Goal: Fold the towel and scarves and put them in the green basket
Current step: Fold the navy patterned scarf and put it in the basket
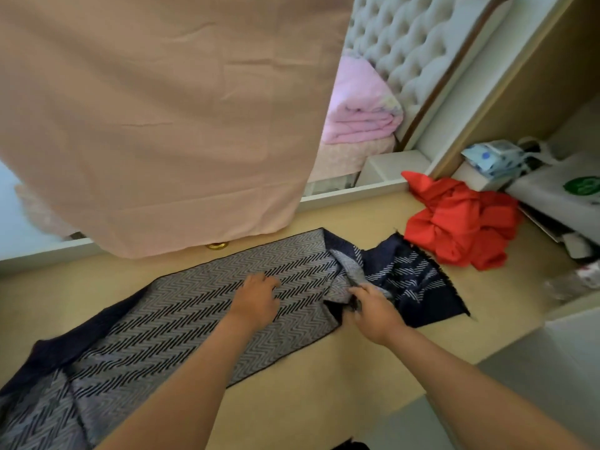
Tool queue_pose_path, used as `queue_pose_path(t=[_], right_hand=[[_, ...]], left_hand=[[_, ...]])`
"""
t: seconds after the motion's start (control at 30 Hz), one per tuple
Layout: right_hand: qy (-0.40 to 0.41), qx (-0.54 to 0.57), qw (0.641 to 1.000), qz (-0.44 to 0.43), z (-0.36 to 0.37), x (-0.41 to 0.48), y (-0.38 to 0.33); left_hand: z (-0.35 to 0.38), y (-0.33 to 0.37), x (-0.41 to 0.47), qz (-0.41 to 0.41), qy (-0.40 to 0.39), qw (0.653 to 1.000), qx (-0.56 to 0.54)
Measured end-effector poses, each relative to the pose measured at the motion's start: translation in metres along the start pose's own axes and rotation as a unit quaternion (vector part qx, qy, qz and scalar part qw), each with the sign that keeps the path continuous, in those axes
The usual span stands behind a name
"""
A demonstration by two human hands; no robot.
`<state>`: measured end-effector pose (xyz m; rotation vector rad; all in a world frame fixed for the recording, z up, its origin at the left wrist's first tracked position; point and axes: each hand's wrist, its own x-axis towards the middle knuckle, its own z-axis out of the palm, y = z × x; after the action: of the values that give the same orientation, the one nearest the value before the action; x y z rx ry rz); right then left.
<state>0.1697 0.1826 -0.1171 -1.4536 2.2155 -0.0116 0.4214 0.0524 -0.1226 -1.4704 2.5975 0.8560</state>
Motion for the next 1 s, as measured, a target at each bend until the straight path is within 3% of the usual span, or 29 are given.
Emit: queue_pose_path(t=[0.2,0.47,0.6,0.8,0.93,1.0], right_hand=[[-0.019,-0.006,1.000,-0.005,-0.029,0.038,0.087],[-0.070,-0.033,0.993,-0.089,-0.031,0.085,0.105],[-0.008,0.018,0.996,-0.091,-0.061,0.107,0.104],[0.161,0.138,0.977,0.019,-0.156,0.168,0.100],[0.211,0.261,0.941,0.030,-0.188,0.188,0.098],[0.201,0.251,0.947,-0.001,-0.180,0.178,0.098]], left_hand=[[0.052,0.107,0.060,0.031,-0.030,0.998,-0.039],[0.093,0.159,0.088,-0.070,0.014,0.994,-0.087],[0.080,0.152,0.090,-0.108,0.027,0.990,-0.090],[0.064,0.174,0.097,-0.100,-0.007,0.981,-0.163],[0.065,0.187,0.101,-0.074,-0.117,0.970,-0.200],[0.068,0.191,0.102,-0.067,-0.198,0.959,-0.192]])
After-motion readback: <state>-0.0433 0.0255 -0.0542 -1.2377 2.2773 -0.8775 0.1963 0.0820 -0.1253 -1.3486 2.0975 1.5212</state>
